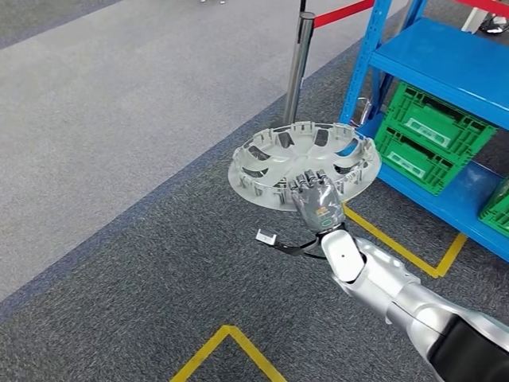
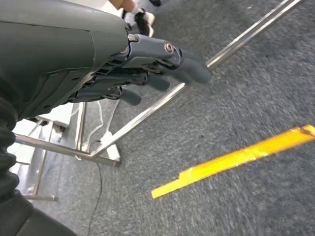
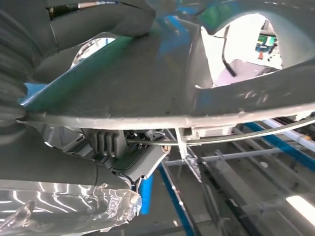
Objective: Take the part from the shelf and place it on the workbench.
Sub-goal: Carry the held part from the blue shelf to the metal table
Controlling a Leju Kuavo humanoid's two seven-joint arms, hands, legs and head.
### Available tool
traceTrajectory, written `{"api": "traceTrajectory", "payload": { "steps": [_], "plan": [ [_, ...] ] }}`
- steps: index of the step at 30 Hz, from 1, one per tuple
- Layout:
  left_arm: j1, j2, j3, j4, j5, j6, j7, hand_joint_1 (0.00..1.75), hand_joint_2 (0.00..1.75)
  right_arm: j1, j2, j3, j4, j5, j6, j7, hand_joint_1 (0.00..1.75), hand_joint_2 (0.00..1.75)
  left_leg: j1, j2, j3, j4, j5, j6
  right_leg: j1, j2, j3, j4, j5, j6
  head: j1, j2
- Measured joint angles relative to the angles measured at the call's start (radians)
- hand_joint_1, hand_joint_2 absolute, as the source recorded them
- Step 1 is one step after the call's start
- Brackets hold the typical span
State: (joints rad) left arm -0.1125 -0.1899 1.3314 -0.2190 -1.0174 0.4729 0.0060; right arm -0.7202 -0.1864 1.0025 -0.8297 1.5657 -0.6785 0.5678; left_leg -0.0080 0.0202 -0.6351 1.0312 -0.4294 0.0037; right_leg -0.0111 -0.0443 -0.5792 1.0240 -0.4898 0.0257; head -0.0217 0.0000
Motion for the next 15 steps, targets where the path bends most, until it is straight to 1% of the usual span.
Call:
{"api": "traceTrajectory", "payload": {
  "steps": [1,2,3,4,6,7,8,9,10,11,12,13,14,15],
  "plan": [
    [0.001,0.0,0.0,0.0,0.001,-0.001,0.001,0.0,1.75,-0.002,0.002,0.001,0.002,0.0,0.0,0.001,1.75,1.75,0.0,-0.004,0.0,-0.003,0.0,0.006,-0.001,-0.005,0.002,-0.002,-0.001,0.005,0.001,0.0],
    [0.002,0.001,0.0,0.0,0.002,-0.002,0.001,0.0,1.75,-0.003,0.004,0.002,0.003,0.0,0.0,0.003,1.75,1.75,0.001,-0.009,0.003,-0.007,0.001,0.012,-0.002,-0.004,0.001,0.001,-0.007,0.011,0.001,0.0],
    [0.003,0.001,0.0,0.0,0.002,-0.003,0.001,0.0,1.75,-0.005,0.005,0.002,0.005,0.0,0.0,0.006,1.75,1.75,0.002,-0.013,0.006,-0.011,0.002,0.019,-0.003,0.003,-0.008,0.02,-0.021,0.014,0.002,0.0],
    [0.002,0.001,0.0,0.0,0.002,-0.005,0.001,0.0,1.75,-0.006,0.005,0.003,0.007,0.0,0.0,0.009,1.75,1.75,0.004,-0.017,0.009,-0.016,0.003,0.025,-0.004,0.013,-0.027,0.059,-0.044,0.016,0.004,0.0],
    [0.0,-0.001,0.0,0.0,0.002,-0.009,0.001,0.0,1.75,-0.008,0.005,0.007,0.01,0.0,0.0,0.016,1.75,1.75,0.004,-0.026,0.012,-0.017,0.002,0.033,-0.005,0.034,-0.096,0.194,-0.105,0.017,0.007,0.0],
    [-0.001,-0.002,0.0,0.0,0.002,-0.01,0.001,0.0,1.75,-0.008,0.005,0.01,0.011,0.0,0.0,0.018,1.75,1.75,0.003,-0.032,0.013,-0.017,0.001,0.034,-0.004,0.039,-0.129,0.255,-0.125,0.018,0.008,0.0],
    [0.0,-0.003,0.0,0.0,0.002,-0.01,0.001,0.0,1.75,-0.007,0.005,0.013,0.013,0.0,0.0,0.019,1.75,1.75,0.003,-0.039,0.014,-0.017,0.001,0.035,-0.004,0.041,-0.15,0.289,-0.127,0.018,0.008,0.0],
    [0.0,-0.003,0.0,0.0,0.002,-0.01,0.001,0.0,1.75,-0.007,0.005,0.015,0.015,0.0,0.0,0.019,1.75,1.75,0.003,-0.046,0.015,-0.016,0.0,0.035,-0.004,0.042,-0.152,0.281,-0.108,0.017,0.008,0.0],
    [0.001,-0.003,0.0,0.0,0.002,-0.01,0.001,0.0,1.75,-0.007,0.005,0.016,0.017,0.0,0.0,0.019,1.75,1.75,0.003,-0.054,0.017,-0.015,-0.001,0.034,-0.004,0.043,-0.135,0.234,-0.072,0.015,0.008,0.0],
    [0.002,-0.003,0.001,0.0,0.002,-0.011,0.001,0.0,1.75,-0.007,0.005,0.017,0.018,0.0,0.0,0.019,1.75,1.75,0.003,-0.061,0.018,-0.014,-0.003,0.032,-0.005,0.049,-0.105,0.162,-0.029,0.013,0.008,0.0],
    [0.002,-0.003,0.001,0.0,0.002,-0.012,0.001,0.0,1.75,-0.008,0.004,0.017,0.019,0.0,0.0,0.02,1.75,1.75,0.001,-0.067,0.018,-0.011,-0.005,0.029,-0.005,0.059,-0.071,0.094,0.0,0.011,0.008,0.0],
    [0.002,-0.003,0.0,0.0,0.002,-0.012,0.001,0.0,1.75,-0.01,0.004,0.017,0.02,0.0,0.0,0.02,1.75,1.75,0.0,-0.072,0.016,-0.008,-0.007,0.025,-0.006,0.067,-0.045,0.042,0.017,0.009,0.008,0.0],
    [0.002,-0.004,0.0,0.0,0.002,-0.012,0.001,0.0,1.75,-0.01,0.003,0.018,0.021,0.0,0.0,0.021,1.75,1.75,0.0,-0.076,0.013,-0.006,-0.007,0.02,-0.005,0.075,-0.03,0.014,0.022,0.007,0.007,0.0],
    [0.003,-0.004,0.0,0.0,0.002,-0.012,0.001,0.0,1.75,-0.01,0.003,0.019,0.021,0.0,0.0,0.021,1.75,1.75,0.0,-0.08,0.011,-0.005,-0.005,0.016,-0.004,0.076,-0.024,0.008,0.018,0.004,0.006,0.0]
  ]
}}
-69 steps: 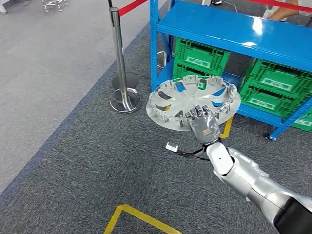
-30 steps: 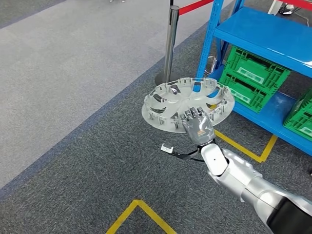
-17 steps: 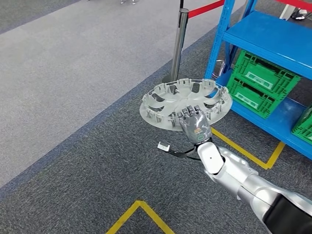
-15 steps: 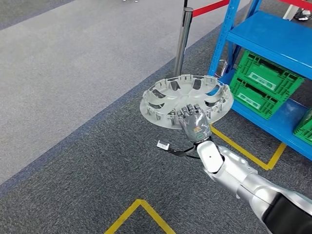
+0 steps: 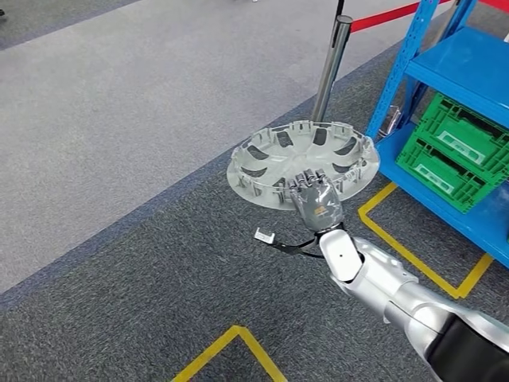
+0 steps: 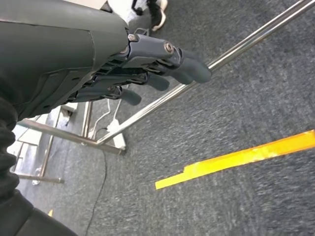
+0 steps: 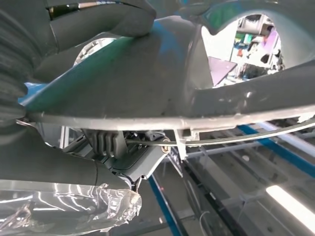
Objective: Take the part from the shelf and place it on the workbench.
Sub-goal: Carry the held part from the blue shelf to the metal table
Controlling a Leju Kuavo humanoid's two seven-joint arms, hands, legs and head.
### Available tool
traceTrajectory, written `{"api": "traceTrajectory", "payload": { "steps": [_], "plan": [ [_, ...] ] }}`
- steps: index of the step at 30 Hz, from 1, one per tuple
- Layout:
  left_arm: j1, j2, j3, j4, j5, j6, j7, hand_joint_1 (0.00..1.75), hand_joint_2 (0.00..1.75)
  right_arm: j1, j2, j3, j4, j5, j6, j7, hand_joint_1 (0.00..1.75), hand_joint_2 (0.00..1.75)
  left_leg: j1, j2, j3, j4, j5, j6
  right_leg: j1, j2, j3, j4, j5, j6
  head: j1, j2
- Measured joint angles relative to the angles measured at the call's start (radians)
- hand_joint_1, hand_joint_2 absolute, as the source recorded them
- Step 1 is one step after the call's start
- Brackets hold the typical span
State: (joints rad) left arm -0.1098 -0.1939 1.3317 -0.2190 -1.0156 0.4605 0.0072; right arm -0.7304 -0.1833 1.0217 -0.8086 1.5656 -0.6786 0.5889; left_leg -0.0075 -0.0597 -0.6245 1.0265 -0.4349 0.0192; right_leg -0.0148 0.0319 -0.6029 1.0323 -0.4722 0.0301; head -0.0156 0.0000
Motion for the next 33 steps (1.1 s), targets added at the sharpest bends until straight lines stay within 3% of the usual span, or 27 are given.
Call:
{"api": "traceTrajectory", "payload": {
  "steps": [3,5,7,8,9,10,11,13,14,18,20,22,23,24,25,26,28,30,33],
  "plan": [
    [0.002,0.0,0.0,0.0,0.0,0.0,0.0,0.0,1.75,0.001,0.001,0.003,0.001,0.0,0.0,0.0,1.75,1.75,0.003,0.006,-0.008,0.016,-0.013,-0.014,-0.001,-0.013,0.004,-0.006,0.001,-0.013,-0.002,0.0],
    [0.002,0.001,0.0,0.0,-0.001,0.0,0.0,0.0,1.75,0.0,0.002,0.003,0.002,-0.001,0.0,0.002,1.75,1.75,0.004,0.031,-0.045,0.098,-0.061,-0.026,-0.003,-0.025,0.008,-0.01,0.002,-0.023,-0.005,0.0],
    [0.002,0.001,0.0,0.0,-0.005,-0.003,0.0,0.0,1.75,-0.001,0.002,0.004,0.003,-0.001,0.0,0.007,1.75,1.75,0.009,0.044,-0.108,0.228,-0.115,-0.033,-0.001,-0.035,0.009,-0.01,0.0,-0.027,-0.007,0.0],
    [0.002,0.001,0.0,0.0,-0.008,-0.005,0.001,0.0,1.75,0.0,0.002,0.006,0.003,-0.001,0.0,0.011,1.75,1.75,0.01,0.046,-0.13,0.27,-0.124,-0.035,0.0,-0.04,0.011,-0.01,-0.001,-0.028,-0.007,0.0],
    [0.003,0.001,0.0,0.0,-0.01,-0.007,0.003,0.0,1.75,0.0,0.001,0.008,0.004,-0.001,0.0,0.015,1.75,1.75,0.011,0.046,-0.135,0.276,-0.113,-0.035,0.0,-0.045,0.012,-0.01,-0.002,-0.028,-0.007,0.0],
    [0.003,0.001,0.0,0.0,-0.012,-0.009,0.005,0.0,1.75,0.001,0.001,0.01,0.004,-0.001,0.0,0.019,1.75,1.75,0.012,0.048,-0.124,0.249,-0.088,-0.034,0.0,-0.048,0.013,-0.01,-0.003,-0.028,-0.007,0.0],
    [0.003,0.001,0.0,0.0,-0.013,-0.01,0.007,0.0,1.75,0.001,0.0,0.012,0.004,-0.001,0.0,0.023,1.75,1.75,0.012,0.053,-0.093,0.185,-0.048,-0.031,0.001,-0.052,0.016,-0.01,-0.005,-0.026,-0.007,0.0],
    [0.001,0.001,0.0,0.0,-0.017,-0.011,0.009,0.0,1.75,0.001,-0.004,0.016,0.004,-0.001,0.0,0.031,1.75,1.75,0.005,0.072,-0.03,0.06,-0.001,-0.022,0.003,-0.06,0.02,-0.009,-0.009,-0.021,-0.007,0.0],
    [-0.001,0.001,-0.001,0.0,-0.018,-0.012,0.01,0.0,1.75,0.001,-0.008,0.018,0.004,-0.001,0.0,0.036,1.75,1.75,0.001,0.079,-0.01,0.018,0.009,-0.017,0.005,-0.065,0.02,-0.009,-0.011,-0.017,-0.006,0.0],
    [0.001,-0.001,-0.002,0.0,-0.028,-0.016,0.011,0.0,1.75,0.001,-0.029,0.033,0.001,-0.001,0.0,0.064,1.75,1.75,-0.001,0.067,0.0,-0.008,0.006,0.005,0.003,-0.076,0.016,-0.001,-0.025,0.004,-0.004,0.0],
    [-0.001,-0.004,-0.002,0.0,-0.032,-0.021,0.011,0.0,1.75,-0.005,-0.047,0.043,-0.007,-0.001,0.0,0.083,1.75,1.75,0.003,0.059,0.006,-0.016,0.009,0.016,0.001,-0.056,-0.021,0.073,-0.067,0.009,-0.001,0.0],
    [-0.005,-0.009,-0.004,0.0,-0.035,-0.025,0.01,0.0,1.75,-0.02,-0.074,0.055,-0.021,-0.001,0.0,0.094,1.75,1.75,0.002,0.049,0.006,-0.016,0.009,0.022,0.002,-0.039,-0.088,0.207,-0.124,0.012,0.002,0.0],
    [-0.006,-0.012,-0.005,0.0,-0.038,-0.027,0.01,0.0,1.75,-0.03,-0.093,0.06,-0.034,-0.001,0.002,0.094,1.75,1.75,0.001,0.042,0.006,-0.015,0.009,0.023,0.002,-0.036,-0.118,0.261,-0.139,0.013,0.003,0.0],
    [-0.006,-0.014,-0.007,0.0,-0.041,-0.027,0.01,0.0,1.75,-0.041,-0.114,0.063,-0.051,-0.001,0.005,0.094,1.75,1.75,0.001,0.035,0.006,-0.014,0.008,0.023,0.002,-0.035,-0.135,0.285,-0.136,0.014,0.003,0.0],
    [-0.005,-0.016,-0.008,0.0,-0.044,-0.028,0.01,0.0,1.75,-0.054,-0.135,0.064,-0.072,-0.001,0.01,0.095,1.75,1.75,0.001,0.028,0.007,-0.012,0.007,0.023,0.001,-0.035,-0.133,0.269,-0.113,0.015,0.004,0.0],
    [-0.005,-0.017,-0.01,0.0,-0.047,-0.029,0.01,0.0,1.75,-0.07,-0.158,0.065,-0.1,-0.002,0.018,0.095,1.75,1.75,0.002,0.02,0.007,-0.009,0.006,0.022,0.0,-0.033,-0.114,0.218,-0.074,0.016,0.004,0.0],
    [-0.005,-0.019,-0.013,0.0,-0.051,-0.03,0.01,0.0,1.75,-0.103,-0.197,0.063,-0.158,-0.001,0.037,0.095,1.75,1.75,0.002,0.009,0.005,0.0,0.0,0.014,-0.005,-0.016,-0.05,0.079,-0.009,0.019,0.004,0.0],
    [-0.006,-0.02,-0.016,0.0,-0.053,-0.03,0.012,0.0,1.75,-0.125,-0.224,0.062,-0.209,-0.001,0.054,0.095,1.75,1.75,0.0,0.001,0.0,0.008,-0.004,0.005,-0.005,0.0,-0.011,0.01,0.006,0.016,0.003,0.0],
    [-0.003,-0.021,-0.019,0.0,-0.055,-0.029,0.014,0.0,1.75,-0.133,-0.242,0.062,-0.26,0.0,0.065,0.095,1.75,1.75,0.002,-0.002,-0.005,0.013,-0.007,-0.006,-0.004,-0.006,-0.006,0.005,0.003,0.001,0.002,0.0]
  ]
}}
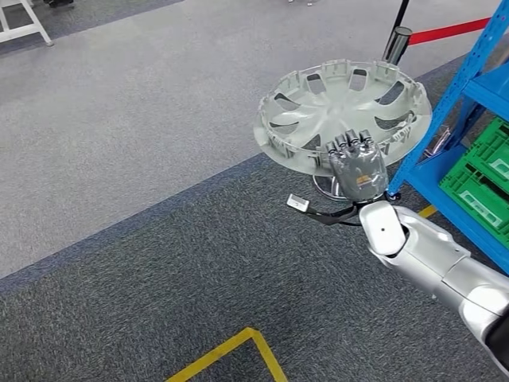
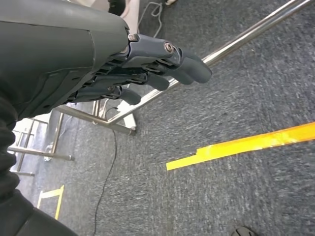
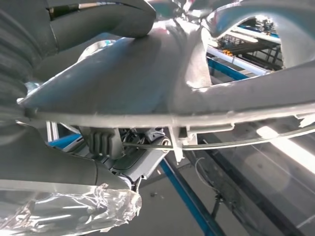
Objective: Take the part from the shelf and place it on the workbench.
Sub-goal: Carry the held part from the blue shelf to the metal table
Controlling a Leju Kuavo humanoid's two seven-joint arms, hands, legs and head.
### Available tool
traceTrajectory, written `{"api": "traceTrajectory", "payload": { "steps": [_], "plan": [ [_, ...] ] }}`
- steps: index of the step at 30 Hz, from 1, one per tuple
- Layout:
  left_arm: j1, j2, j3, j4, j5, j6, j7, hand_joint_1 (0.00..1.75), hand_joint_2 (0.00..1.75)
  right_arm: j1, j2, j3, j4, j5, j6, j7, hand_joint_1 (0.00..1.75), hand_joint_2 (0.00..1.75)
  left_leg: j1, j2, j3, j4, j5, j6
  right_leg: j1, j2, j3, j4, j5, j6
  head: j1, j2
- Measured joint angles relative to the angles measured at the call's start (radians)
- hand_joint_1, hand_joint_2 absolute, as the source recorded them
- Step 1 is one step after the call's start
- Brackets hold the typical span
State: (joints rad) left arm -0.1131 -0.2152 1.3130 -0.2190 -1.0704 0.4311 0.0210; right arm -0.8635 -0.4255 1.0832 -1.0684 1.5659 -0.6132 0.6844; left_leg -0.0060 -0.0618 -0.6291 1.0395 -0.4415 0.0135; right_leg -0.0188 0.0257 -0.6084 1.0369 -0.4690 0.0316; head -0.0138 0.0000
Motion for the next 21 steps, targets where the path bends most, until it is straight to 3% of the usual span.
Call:
{"api": "traceTrajectory", "payload": {
  "steps": [2,5,7,8,9,11,13,16,18,21],
  "plan": [
    [0.001,0.0,-0.003,0.0,-0.001,0.0,0.0,0.0,1.75,-0.003,-0.009,0.0,-0.027,-0.001,0.002,0.0,1.75,1.75,0.0,0.019,-0.02,0.044,-0.032,-0.01,-0.002,-0.011,0.001,-0.002,0.002,-0.011,-0.004,0.0],
    [-0.002,-0.001,-0.008,0.0,-0.001,0.001,0.0,0.0,1.75,-0.005,-0.023,-0.002,-0.047,-0.001,0.003,0.0,1.75,1.75,0.003,0.046,-0.1,0.213,-0.111,-0.018,0.001,-0.03,0.001,-0.002,0.0,-0.019,-0.008,0.0],
    [-0.001,-0.002,-0.009,0.0,-0.001,0.001,0.0,0.0,1.75,-0.006,-0.028,-0.001,-0.055,-0.001,0.003,0.0,1.75,1.75,0.003,0.048,-0.123,0.258,-0.108,-0.015,0.004,-0.04,0.002,-0.002,-0.001,-0.021,-0.008,0.0],
    [0.0,-0.002,-0.009,0.0,-0.001,0.001,0.0,0.0,1.75,-0.007,-0.03,-0.001,-0.059,-0.001,0.003,0.0,1.75,1.75,0.002,0.049,-0.109,0.228,-0.082,-0.011,0.006,-0.044,0.004,-0.002,-0.002,-0.021,-0.008,0.0],
    [0.0,-0.002,-0.009,0.0,-0.001,0.001,0.0,0.0,1.75,-0.007,-0.031,-0.001,-0.063,-0.001,0.003,0.0,1.75,1.75,0.0,0.053,-0.08,0.168,-0.044,-0.004,0.008,-0.048,0.006,-0.002,-0.003,-0.022,-0.008,0.0],
    [-0.003,-0.001,-0.009,0.0,-0.001,0.001,0.0,0.0,1.75,-0.007,-0.032,-0.002,-0.071,-0.001,0.003,0.0,1.75,1.75,-0.012,0.077,-0.02,0.051,0.003,0.015,0.011,-0.056,0.01,-0.004,-0.005,-0.021,-0.008,0.0],
    [-0.006,0.0,-0.01,0.0,-0.001,0.001,0.0,0.0,1.75,-0.008,-0.034,-0.003,-0.074,-0.001,0.002,0.0,1.75,1.75,-0.022,0.093,0.002,0.001,0.003,0.027,0.013,-0.066,0.008,-0.006,-0.005,-0.016,-0.007,0.0],
    [-0.004,0.0,-0.01,0.0,0.0,0.002,0.0,0.0,1.75,-0.006,-0.036,-0.004,-0.078,-0.001,0.001,0.0,1.75,1.75,-0.017,0.08,0.011,-0.023,0.008,0.033,0.014,-0.072,0.005,-0.006,-0.011,-0.003,-0.006,0.0],
    [-0.005,-0.001,-0.01,0.0,0.0,0.003,0.0,0.0,1.75,-0.004,-0.038,-0.006,-0.081,-0.001,-0.001,0.0,1.75,1.75,-0.01,0.069,0.02,-0.037,0.015,0.038,0.012,-0.052,-0.022,0.051,-0.046,0.005,-0.003,0.0],
    [-0.006,-0.005,-0.01,0.0,0.0,0.004,0.003,0.0,1.75,0.002,-0.042,-0.006,-0.082,-0.001,-0.004,0.0,1.75,1.75,-0.009,0.052,0.021,-0.038,0.016,0.041,0.009,-0.03,-0.115,0.232,-0.115,0.014,0.001,0.0]
  ]
}}
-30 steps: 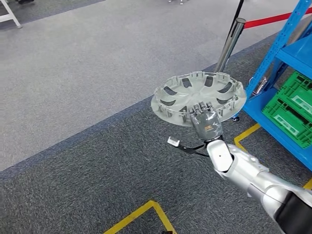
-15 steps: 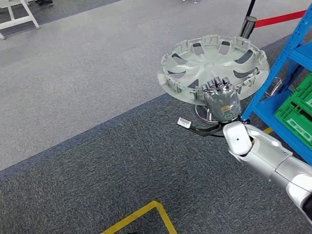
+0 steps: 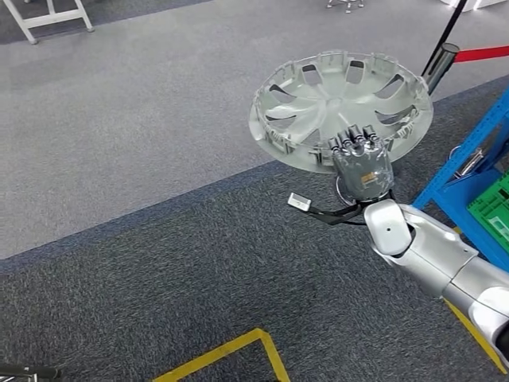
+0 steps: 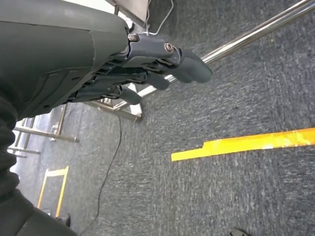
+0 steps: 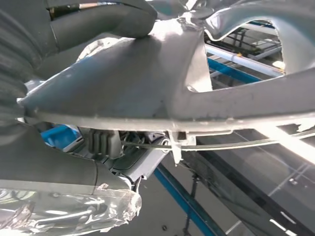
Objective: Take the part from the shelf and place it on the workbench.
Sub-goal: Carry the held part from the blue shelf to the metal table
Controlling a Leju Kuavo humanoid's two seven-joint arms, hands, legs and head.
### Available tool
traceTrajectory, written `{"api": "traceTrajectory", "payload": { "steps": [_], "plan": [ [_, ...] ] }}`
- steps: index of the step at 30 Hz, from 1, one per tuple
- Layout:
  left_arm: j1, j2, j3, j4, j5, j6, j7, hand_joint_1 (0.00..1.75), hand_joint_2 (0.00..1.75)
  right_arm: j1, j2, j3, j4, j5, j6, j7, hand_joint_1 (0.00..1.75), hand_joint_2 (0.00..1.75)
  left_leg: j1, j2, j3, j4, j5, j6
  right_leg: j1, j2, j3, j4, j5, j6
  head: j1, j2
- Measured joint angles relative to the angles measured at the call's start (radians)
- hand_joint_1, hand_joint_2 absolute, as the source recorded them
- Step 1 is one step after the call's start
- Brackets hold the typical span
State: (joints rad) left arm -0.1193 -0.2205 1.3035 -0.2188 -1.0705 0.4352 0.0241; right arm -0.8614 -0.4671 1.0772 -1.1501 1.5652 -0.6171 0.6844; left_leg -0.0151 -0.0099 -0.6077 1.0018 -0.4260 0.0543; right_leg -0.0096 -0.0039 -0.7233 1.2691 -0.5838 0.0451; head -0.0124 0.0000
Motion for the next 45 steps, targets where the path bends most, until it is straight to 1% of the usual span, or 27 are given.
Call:
{"api": "traceTrajectory", "payload": {
  "steps": [1,2,4,6,9,11,13,15,16,17,18,20,21,22,25,27,28,30,32,33,34,35,37,39,42,43,45],
  "plan": [
    [0.001,-0.001,0.0,0.0,-0.001,0.001,0.002,0.0,1.75,0.005,0.0,0.0,0.0,0.0,-0.001,0.0,1.75,1.75,0.0,-0.006,0.0,0.0,0.0,0.0,-0.001,0.001,-0.019,0.027,0.001,0.003,0.0,0.0],
    [0.002,-0.001,0.0,0.0,-0.005,0.001,0.004,0.0,1.75,0.01,-0.001,0.001,0.0,0.0,-0.001,0.0,1.75,1.75,0.001,-0.013,0.001,0.001,-0.001,-0.001,-0.003,0.001,-0.019,0.016,0.021,0.005,0.0,0.0],
    [0.003,-0.002,0.002,0.0,-0.018,0.001,0.006,0.0,1.75,0.019,0.0,0.002,0.001,0.0,-0.002,0.0,1.75,1.75,0.002,-0.026,0.002,0.006,-0.004,-0.006,-0.009,0.008,0.032,-0.105,0.094,0.009,0.0,0.0],
    [0.002,-0.001,0.004,0.0,-0.027,0.003,0.008,0.0,1.75,0.022,0.002,0.005,0.007,0.0,-0.01,0.0,1.75,1.75,0.0,-0.038,-0.005,0.016,-0.009,-0.016,-0.013,0.023,0.089,-0.216,0.131,0.008,0.0,0.0],
    [0.004,0.002,0.008,0.0,-0.027,0.007,0.009,0.0,1.75,0.024,0.019,0.014,0.03,0.0,-0.034,0.0,1.75,1.75,0.001,-0.048,-0.014,0.021,-0.008,-0.029,-0.01,0.028,0.106,-0.241,0.13,-0.008,-0.001,0.0],
    [0.005,0.004,0.012,0.0,-0.027,0.01,0.01,0.0,1.75,0.024,0.038,0.019,0.047,0.0,-0.044,0.0,1.75,1.75,0.003,-0.039,-0.02,0.035,-0.022,-0.038,-0.011,0.02,0.108,-0.244,0.132,-0.02,-0.002,0.0],
    [0.004,0.005,0.016,0.0,-0.026,0.012,0.01,0.0,1.75,0.021,0.056,0.023,0.067,0.0,-0.053,0.0,1.75,1.75,0.006,-0.019,-0.055,0.114,-0.07,-0.05,-0.013,0.01,0.11,-0.247,0.132,-0.03,-0.005,0.0],
    [0.003,0.006,0.019,0.0,-0.025,0.012,0.01,0.0,1.75,0.02,0.072,0.029,0.087,0.0,-0.059,0.0,1.75,1.75,0.011,-0.008,-0.118,0.245,-0.128,-0.058,-0.011,0.0,0.111,-0.247,0.13,-0.035,-0.007,0.0],
    [0.004,0.006,0.021,0.0,-0.024,0.012,0.01,0.0,1.75,0.02,0.08,0.033,0.096,0.0,-0.06,0.0,1.75,1.75,0.013,-0.006,-0.14,0.289,-0.139,-0.06,-0.01,-0.006,0.111,-0.247,0.13,-0.035,-0.006,0.0],
    [0.005,0.006,0.022,0.0,-0.024,0.012,0.01,0.0,1.75,0.021,0.088,0.036,0.103,0.0,-0.06,0.0,1.75,1.75,0.013,-0.005,-0.147,0.299,-0.13,-0.06,-0.01,-0.011,0.112,-0.247,0.129,-0.035,-0.007,0.0],
    [0.005,0.007,0.022,0.0,-0.024,0.012,0.009,0.0,1.75,0.021,0.094,0.039,0.108,0.0,-0.06,0.0,1.75,1.75,0.013,-0.003,-0.132,0.267,-0.102,-0.058,-0.009,-0.016,0.113,-0.247,0.128,-0.035,-0.007,0.0],
    [0.005,0.008,0.023,0.0,-0.024,0.012,0.007,0.0,1.75,0.019,0.105,0.041,0.116,0.0,-0.06,0.0,1.75,1.75,0.009,0.01,-0.067,0.136,-0.035,-0.048,-0.008,-0.025,0.117,-0.247,0.126,-0.033,-0.007,0.0],
    [0.004,0.009,0.023,0.0,-0.024,0.012,0.006,0.0,1.75,0.018,0.109,0.041,0.119,0.0,-0.06,0.0,1.75,1.75,0.006,0.019,-0.038,0.076,-0.016,-0.043,-0.005,-0.029,0.117,-0.247,0.125,-0.03,-0.007,0.0],
    [0.003,0.01,0.023,0.0,-0.024,0.012,0.005,0.0,1.75,0.016,0.112,0.041,0.122,0.0,-0.06,0.0,1.75,1.75,0.003,0.025,-0.02,0.039,-0.008,-0.039,-0.004,-0.033,0.117,-0.247,0.124,-0.027,-0.006,0.0],
    [0.005,0.013,0.023,0.0,-0.021,0.013,0.004,0.0,1.75,0.012,0.121,0.042,0.131,0.0,-0.06,0.0,1.75,1.75,0.001,0.021,-0.012,0.015,-0.009,-0.029,-0.002,-0.046,0.117,-0.252,0.123,-0.014,-0.005,0.0],
    [0.007,0.014,0.025,0.0,-0.019,0.014,0.004,0.0,1.75,0.01,0.125,0.042,0.134,0.0,-0.06,0.0,1.75,1.75,0.005,0.014,-0.005,0.003,-0.002,-0.019,-0.003,-0.037,0.106,-0.231,0.105,-0.005,-0.003,0.0],
    [0.006,0.014,0.025,0.0,-0.018,0.014,0.003,0.0,1.75,0.009,0.127,0.042,0.135,0.0,-0.06,0.0,1.75,1.75,0.008,0.011,-0.001,-0.002,0.0,-0.014,-0.004,-0.027,0.088,-0.193,0.083,-0.002,0.0,0.0],
    [0.004,0.014,0.026,0.0,-0.017,0.014,0.003,0.0,1.75,0.008,0.128,0.043,0.138,0.0,-0.06,0.0,1.75,1.75,0.008,0.002,-0.001,-0.002,0.0,-0.009,-0.004,-0.007,0.023,-0.059,0.026,0.002,0.003,0.0],
    [0.004,0.014,0.027,0.0,-0.017,0.014,0.003,0.0,1.75,0.01,0.129,0.047,0.141,0.0,-0.06,0.0,1.75,1.75,0.007,-0.01,0.001,-0.001,0.0,-0.008,-0.004,-0.001,-0.027,0.032,0.009,0.005,0.004,0.0],
    [0.005,0.014,0.027,0.0,-0.017,0.014,0.003,0.0,1.75,0.011,0.129,0.048,0.142,0.0,-0.06,0.0,1.75,1.75,0.007,-0.017,0.002,-0.001,0.0,-0.008,-0.004,0.0,-0.026,0.019,0.029,0.005,0.004,0.0],
    [0.006,0.014,0.027,0.0,-0.017,0.014,0.003,0.0,1.75,0.011,0.129,0.049,0.144,0.0,-0.06,0.0,1.75,1.75,0.007,-0.024,0.003,0.0,-0.001,-0.009,-0.005,0.001,-0.005,-0.032,0.064,0.004,0.004,0.0],
    [0.006,0.014,0.027,0.0,-0.017,0.014,0.003,0.0,1.75,0.01,0.129,0.049,0.145,0.0,-0.06,0.0,1.75,1.75,0.008,-0.031,0.004,0.001,-0.003,-0.011,-0.006,0.006,0.028,-0.105,0.102,0.003,0.004,0.0],
    [0.005,0.014,0.028,0.0,-0.015,0.014,0.002,0.0,1.75,0.007,0.13,0.048,0.147,0.0,-0.06,0.0,1.75,1.75,0.005,-0.042,0.0,0.007,-0.007,-0.019,-0.007,0.022,0.09,-0.223,0.14,-0.002,0.003,0.0],
    [0.006,0.015,0.029,0.0,-0.011,0.014,0.0,0.0,1.75,0.006,0.137,0.049,0.149,0.0,-0.06,0.0,1.75,1.75,0.005,-0.049,-0.007,0.011,-0.006,-0.028,-0.006,0.029,0.11,-0.254,0.138,-0.008,0.002,0.0],
    [0.009,0.019,0.03,0.0,-0.007,0.014,-0.001,0.0,1.75,0.005,0.157,0.054,0.156,0.0,-0.06,0.0,1.75,1.75,0.007,-0.045,-0.014,0.028,-0.02,-0.043,-0.008,0.018,0.112,-0.259,0.142,-0.023,0.0,0.0],
    [0.009,0.021,0.03,0.0,-0.007,0.013,-0.002,0.0,1.75,0.004,0.166,0.056,0.161,0.0,-0.06,0.0,1.75,1.75,0.008,-0.036,-0.029,0.06,-0.042,-0.049,-0.01,0.014,0.113,-0.261,0.142,-0.028,-0.002,0.0],
    [0.008,0.022,0.03,0.0,-0.007,0.012,-0.003,0.0,1.75,0.003,0.186,0.064,0.172,0.0,-0.06,0.0,1.75,1.75,0.012,-0.014,-0.086,0.18,-0.103,-0.06,-0.01,0.005,0.115,-0.263,0.141,-0.035,-0.006,0.0]
  ]
}}
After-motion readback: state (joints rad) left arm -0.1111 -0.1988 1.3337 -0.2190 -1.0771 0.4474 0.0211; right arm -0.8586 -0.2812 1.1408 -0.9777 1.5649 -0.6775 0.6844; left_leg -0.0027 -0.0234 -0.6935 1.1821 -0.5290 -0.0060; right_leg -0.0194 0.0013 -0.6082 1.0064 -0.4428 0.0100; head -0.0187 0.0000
